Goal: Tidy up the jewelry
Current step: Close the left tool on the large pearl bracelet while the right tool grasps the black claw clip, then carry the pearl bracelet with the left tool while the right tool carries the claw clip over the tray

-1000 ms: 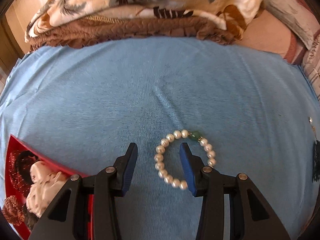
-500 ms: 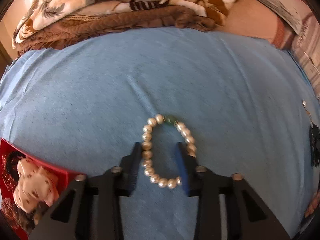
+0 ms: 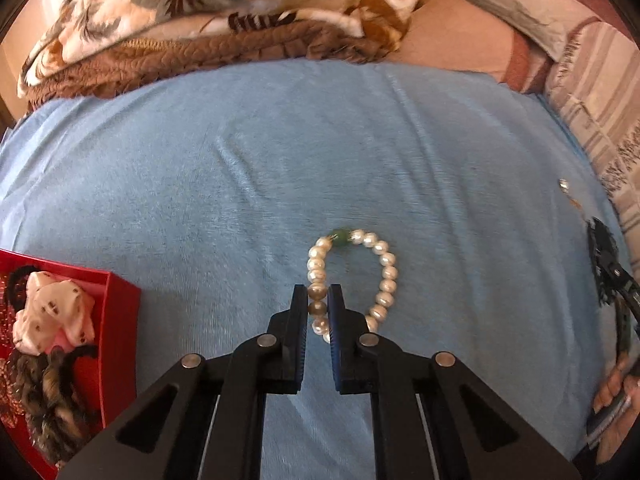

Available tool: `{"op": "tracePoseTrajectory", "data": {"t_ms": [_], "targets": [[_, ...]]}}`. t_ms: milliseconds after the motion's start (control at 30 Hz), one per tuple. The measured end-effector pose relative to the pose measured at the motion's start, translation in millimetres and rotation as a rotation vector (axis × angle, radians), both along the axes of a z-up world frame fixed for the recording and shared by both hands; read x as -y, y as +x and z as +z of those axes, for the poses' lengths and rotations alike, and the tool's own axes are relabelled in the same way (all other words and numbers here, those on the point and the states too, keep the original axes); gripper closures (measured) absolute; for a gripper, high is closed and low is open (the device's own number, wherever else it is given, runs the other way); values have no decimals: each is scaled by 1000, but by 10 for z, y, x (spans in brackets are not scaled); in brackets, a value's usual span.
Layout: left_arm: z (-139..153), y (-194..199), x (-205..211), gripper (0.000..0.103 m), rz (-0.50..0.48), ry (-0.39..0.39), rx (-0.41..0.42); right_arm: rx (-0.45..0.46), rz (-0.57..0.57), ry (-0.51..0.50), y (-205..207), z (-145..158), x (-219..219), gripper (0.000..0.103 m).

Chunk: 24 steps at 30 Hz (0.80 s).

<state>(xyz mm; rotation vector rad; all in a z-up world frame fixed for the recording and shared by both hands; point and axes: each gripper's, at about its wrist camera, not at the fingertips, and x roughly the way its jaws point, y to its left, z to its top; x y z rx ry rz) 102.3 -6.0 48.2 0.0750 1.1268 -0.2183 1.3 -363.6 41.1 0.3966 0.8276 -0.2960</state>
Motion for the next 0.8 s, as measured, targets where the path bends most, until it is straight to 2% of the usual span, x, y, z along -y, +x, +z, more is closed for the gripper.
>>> {"op": "tracePoseTrajectory", "data": {"t_ms": [400, 800], "targets": [[581, -738, -45, 94, -52, -68, 95, 47, 10, 23, -187, 125, -179, 66], [917, -1260, -536, 94, 18, -131, 127, 57, 25, 98, -473, 211, -494, 66]]}}
